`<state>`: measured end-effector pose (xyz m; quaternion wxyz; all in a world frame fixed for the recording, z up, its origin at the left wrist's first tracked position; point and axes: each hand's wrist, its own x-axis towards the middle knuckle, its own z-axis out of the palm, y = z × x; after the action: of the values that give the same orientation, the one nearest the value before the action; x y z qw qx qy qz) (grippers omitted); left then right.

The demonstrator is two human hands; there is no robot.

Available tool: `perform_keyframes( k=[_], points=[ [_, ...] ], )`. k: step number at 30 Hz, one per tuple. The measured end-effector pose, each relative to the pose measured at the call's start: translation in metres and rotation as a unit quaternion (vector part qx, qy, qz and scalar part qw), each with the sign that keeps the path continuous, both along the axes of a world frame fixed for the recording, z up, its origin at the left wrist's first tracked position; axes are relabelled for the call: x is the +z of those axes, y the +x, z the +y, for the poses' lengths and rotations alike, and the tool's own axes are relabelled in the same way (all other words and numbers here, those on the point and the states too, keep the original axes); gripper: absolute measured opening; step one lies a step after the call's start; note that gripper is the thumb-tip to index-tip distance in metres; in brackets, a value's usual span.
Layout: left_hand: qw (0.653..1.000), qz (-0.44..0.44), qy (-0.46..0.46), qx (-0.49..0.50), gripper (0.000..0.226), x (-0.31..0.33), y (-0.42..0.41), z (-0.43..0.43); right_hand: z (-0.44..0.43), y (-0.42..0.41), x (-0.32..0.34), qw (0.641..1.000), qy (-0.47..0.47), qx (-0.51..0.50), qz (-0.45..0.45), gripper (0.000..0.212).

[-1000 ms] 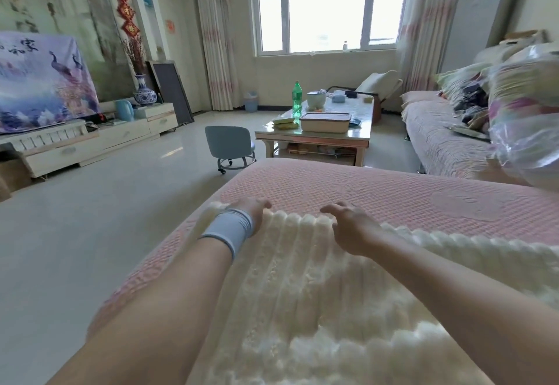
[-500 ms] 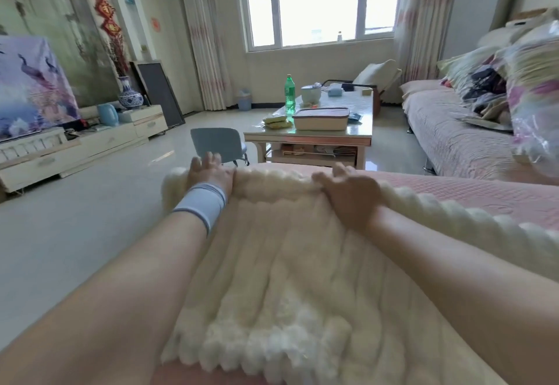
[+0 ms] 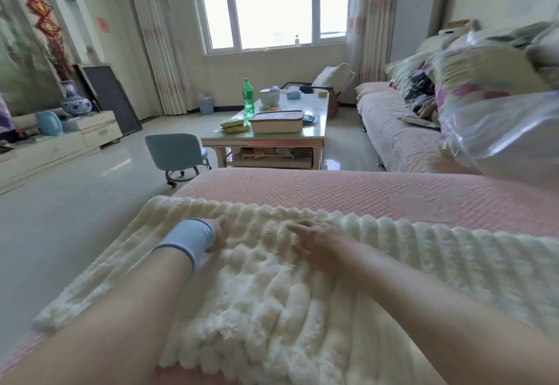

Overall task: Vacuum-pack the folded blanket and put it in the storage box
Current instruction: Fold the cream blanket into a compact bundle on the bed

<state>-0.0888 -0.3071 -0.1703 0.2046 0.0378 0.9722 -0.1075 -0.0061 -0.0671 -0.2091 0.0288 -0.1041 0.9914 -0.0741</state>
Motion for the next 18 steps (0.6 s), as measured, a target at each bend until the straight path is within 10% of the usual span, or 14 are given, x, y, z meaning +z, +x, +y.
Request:
perform_keyframes(
  k=[7,18],
  points=[
    [0.965,0.138,0.149,-0.168,0.053,0.038,0.061,0.168,0.144,0.088,0.027,0.990,0.000,-0.121,0.078,0.046],
    [0.918,0.060,0.210,-0.332,0.044,-0.010,0.154,0.420,0.384,0.207,0.006,0.921,0.051,-0.375,-0.090,0.076]
  ],
)
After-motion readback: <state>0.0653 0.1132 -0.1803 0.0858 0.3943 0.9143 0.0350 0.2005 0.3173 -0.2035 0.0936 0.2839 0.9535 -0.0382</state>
